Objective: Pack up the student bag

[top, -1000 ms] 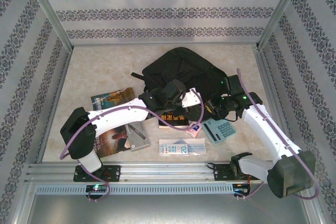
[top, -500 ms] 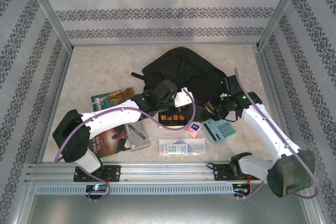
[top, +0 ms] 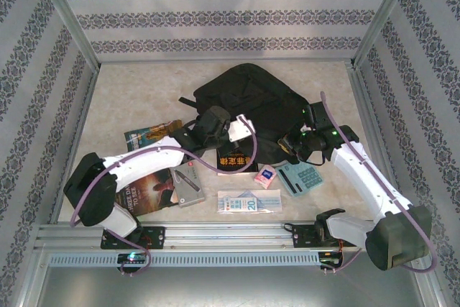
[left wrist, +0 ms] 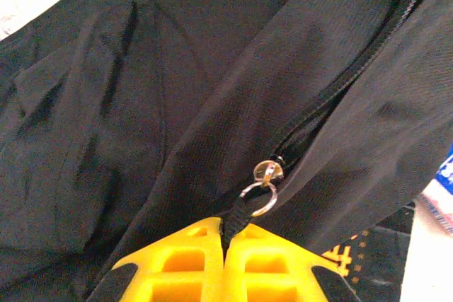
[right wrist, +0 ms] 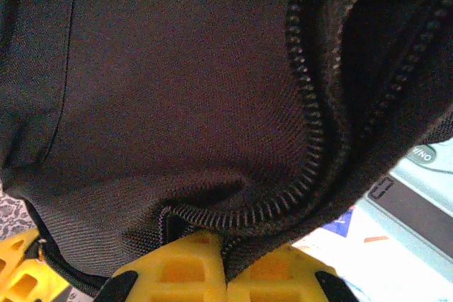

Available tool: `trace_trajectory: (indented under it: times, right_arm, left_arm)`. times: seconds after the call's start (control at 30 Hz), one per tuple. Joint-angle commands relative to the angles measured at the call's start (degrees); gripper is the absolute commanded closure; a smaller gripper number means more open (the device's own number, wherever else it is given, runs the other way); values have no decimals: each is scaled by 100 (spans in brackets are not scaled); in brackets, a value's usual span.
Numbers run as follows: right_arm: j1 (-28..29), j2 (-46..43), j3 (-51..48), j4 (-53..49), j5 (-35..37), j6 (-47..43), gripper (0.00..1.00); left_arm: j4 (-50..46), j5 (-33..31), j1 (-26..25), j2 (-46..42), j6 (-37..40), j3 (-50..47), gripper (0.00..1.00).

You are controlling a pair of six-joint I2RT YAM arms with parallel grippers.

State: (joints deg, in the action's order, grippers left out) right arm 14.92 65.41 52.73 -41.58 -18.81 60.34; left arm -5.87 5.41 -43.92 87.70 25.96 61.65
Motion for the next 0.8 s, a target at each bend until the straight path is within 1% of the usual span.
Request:
trace_trajectory:
  times: [0.0, 0.17, 0.3, 0.37, 0.53, 0.57, 0.6, 0.63, 0.73, 0.77]
  right_arm:
    - [-82, 9, -7, -970, 782, -247, 100]
    - [-80, 47, 3, -934, 783, -244, 100]
    - [-53, 92, 10, -876, 757, -247, 100]
    - [-31, 112, 0, -785, 714, -192, 100]
    - [197, 280, 125, -370, 505, -6, 100]
    - [265, 337, 200, -281, 475, 50, 100]
    - [315, 390, 287, -255, 474, 101, 100]
    - [356, 447, 385, -197, 472, 173, 100]
    - [446, 610, 631, 75, 414, 586, 100]
    - [478, 667, 711, 169, 443, 741, 100]
  left_arm:
    - [-86, -1209, 768, -358, 60, -126, 100]
    - [-46, -1249, 1048, -436, -19, -261, 100]
    - [-59, -1278, 1150, -440, -79, -353, 100]
    - [-55, -1309, 1179, -382, -226, -357, 100]
    - [21, -875, 1175, -289, -968, -218, 100]
    - [58, -717, 1171, -307, -1110, -189, 99]
    - [95, -561, 1166, -331, -1216, -176, 93]
    - [143, -438, 1153, -383, -1345, -160, 86]
    - [257, -172, 1153, -632, -1785, -122, 57]
    - [254, -143, 1153, -749, -1945, -106, 50]
